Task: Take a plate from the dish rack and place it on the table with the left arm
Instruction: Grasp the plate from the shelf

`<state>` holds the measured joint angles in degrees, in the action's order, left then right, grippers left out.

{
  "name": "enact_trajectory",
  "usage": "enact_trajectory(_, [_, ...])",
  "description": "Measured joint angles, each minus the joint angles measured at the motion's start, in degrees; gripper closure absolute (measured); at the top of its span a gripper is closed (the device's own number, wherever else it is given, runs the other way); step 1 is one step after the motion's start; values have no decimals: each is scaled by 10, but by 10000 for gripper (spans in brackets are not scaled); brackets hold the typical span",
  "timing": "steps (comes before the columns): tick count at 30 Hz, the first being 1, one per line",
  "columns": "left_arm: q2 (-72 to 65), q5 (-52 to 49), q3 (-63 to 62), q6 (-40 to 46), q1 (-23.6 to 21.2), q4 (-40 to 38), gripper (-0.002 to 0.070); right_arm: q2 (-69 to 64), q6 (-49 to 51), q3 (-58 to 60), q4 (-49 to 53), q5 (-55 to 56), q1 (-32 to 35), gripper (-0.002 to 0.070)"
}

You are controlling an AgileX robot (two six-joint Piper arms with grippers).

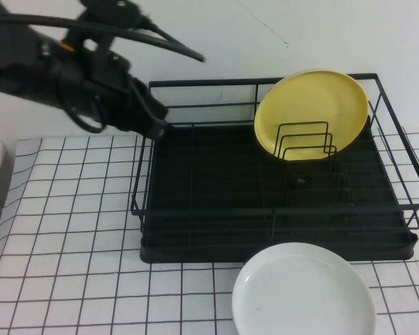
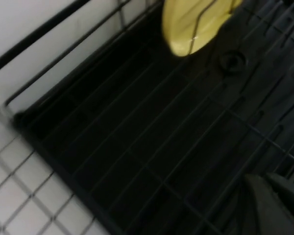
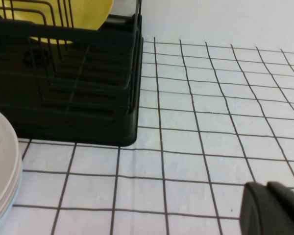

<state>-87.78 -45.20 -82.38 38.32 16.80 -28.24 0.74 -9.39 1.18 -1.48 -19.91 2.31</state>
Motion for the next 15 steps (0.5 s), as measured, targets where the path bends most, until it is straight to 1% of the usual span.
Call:
enact_trajectory(2, [-36, 1, -32, 19, 31, 9, 667, 0, 0, 0, 0, 0, 0, 679])
enact_trajectory(3, [-54, 2, -46, 40, 44, 12, 646, 0, 0, 0, 0, 0, 0, 679])
enact_trajectory(5, [-84, 6, -70, 85, 64, 14, 575, 0, 0, 0, 0, 0, 0, 679])
enact_trajectory(6, [-101, 12, -82, 103, 75, 15, 516, 0, 0, 0, 0, 0, 0, 679])
enact_trajectory(10, [-152, 62, -109, 166, 103, 14, 226, 0, 0, 0, 0, 0, 0, 679])
enact_trajectory(12, [-169, 106, -113, 187, 109, 14, 148, 0, 0, 0, 0, 0, 0, 679])
enact_trajectory(13, [-178, 130, -113, 197, 110, 11, 127, 0, 0, 0, 0, 0, 0, 679])
enact_trajectory(15, [-192, 170, -113, 210, 113, 7, 111, 0, 0, 0, 0, 0, 0, 679])
